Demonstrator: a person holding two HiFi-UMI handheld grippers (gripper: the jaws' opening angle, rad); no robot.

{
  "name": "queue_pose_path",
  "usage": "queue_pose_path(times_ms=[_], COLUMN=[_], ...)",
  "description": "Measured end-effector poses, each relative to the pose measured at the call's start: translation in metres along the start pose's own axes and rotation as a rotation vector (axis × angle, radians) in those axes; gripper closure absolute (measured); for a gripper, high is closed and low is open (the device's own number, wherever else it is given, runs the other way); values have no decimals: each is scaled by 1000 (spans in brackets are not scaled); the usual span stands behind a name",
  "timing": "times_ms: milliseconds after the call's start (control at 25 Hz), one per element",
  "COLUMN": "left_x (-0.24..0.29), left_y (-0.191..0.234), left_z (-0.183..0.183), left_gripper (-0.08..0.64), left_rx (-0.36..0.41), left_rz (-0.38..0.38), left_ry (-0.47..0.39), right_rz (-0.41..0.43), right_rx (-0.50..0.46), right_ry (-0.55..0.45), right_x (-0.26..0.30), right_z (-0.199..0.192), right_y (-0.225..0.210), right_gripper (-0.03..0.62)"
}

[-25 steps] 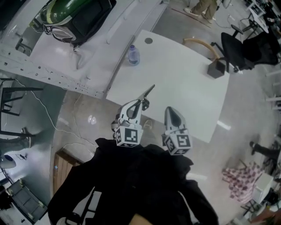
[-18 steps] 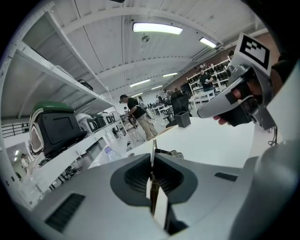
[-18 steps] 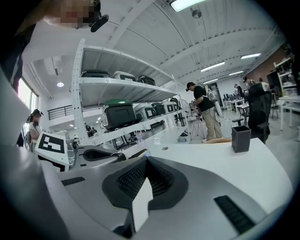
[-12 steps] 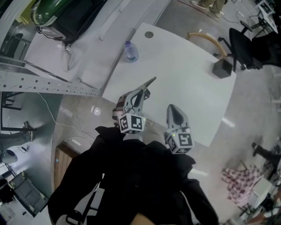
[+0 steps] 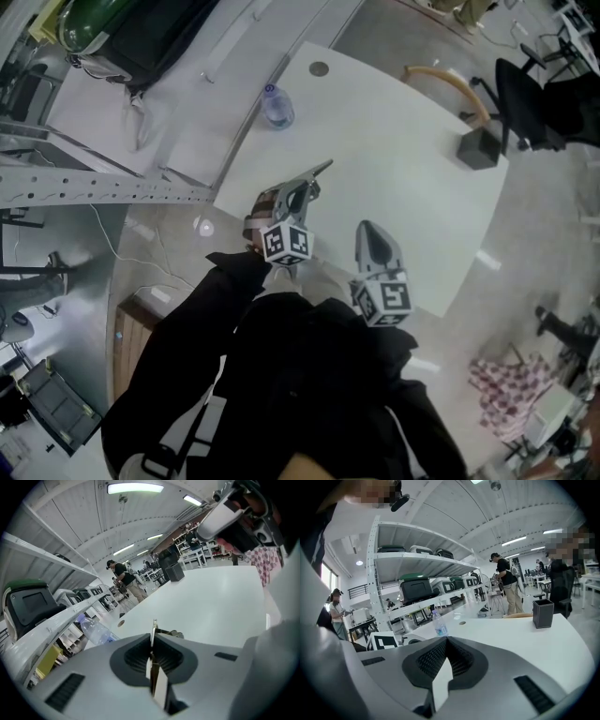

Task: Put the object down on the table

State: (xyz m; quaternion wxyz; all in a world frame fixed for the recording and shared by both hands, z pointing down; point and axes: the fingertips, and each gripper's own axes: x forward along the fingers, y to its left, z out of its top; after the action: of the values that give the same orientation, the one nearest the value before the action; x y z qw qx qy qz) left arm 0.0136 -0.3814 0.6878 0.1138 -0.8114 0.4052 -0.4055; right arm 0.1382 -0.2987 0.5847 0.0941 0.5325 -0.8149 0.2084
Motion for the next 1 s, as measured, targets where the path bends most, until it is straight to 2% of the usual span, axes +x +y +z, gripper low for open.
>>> queue_pose_path(times_ms=[400,880,1000], left_x=[32,41,42], left_y=[-20,-37,-43], left_z=[-27,-29,-31], left_gripper=[546,529,512], left_rx=[60,142,137], left_rz=[-44,-101,-121], left_ry=[80,98,103], right_rz=[-5,-21,-20], right_rx=[3,4,1], right_ry=[12,15,10], right_x=[3,2,0], right_z=[-6,-3,-2], right_y=[-8,-10,-9], right_gripper=[591,591,591])
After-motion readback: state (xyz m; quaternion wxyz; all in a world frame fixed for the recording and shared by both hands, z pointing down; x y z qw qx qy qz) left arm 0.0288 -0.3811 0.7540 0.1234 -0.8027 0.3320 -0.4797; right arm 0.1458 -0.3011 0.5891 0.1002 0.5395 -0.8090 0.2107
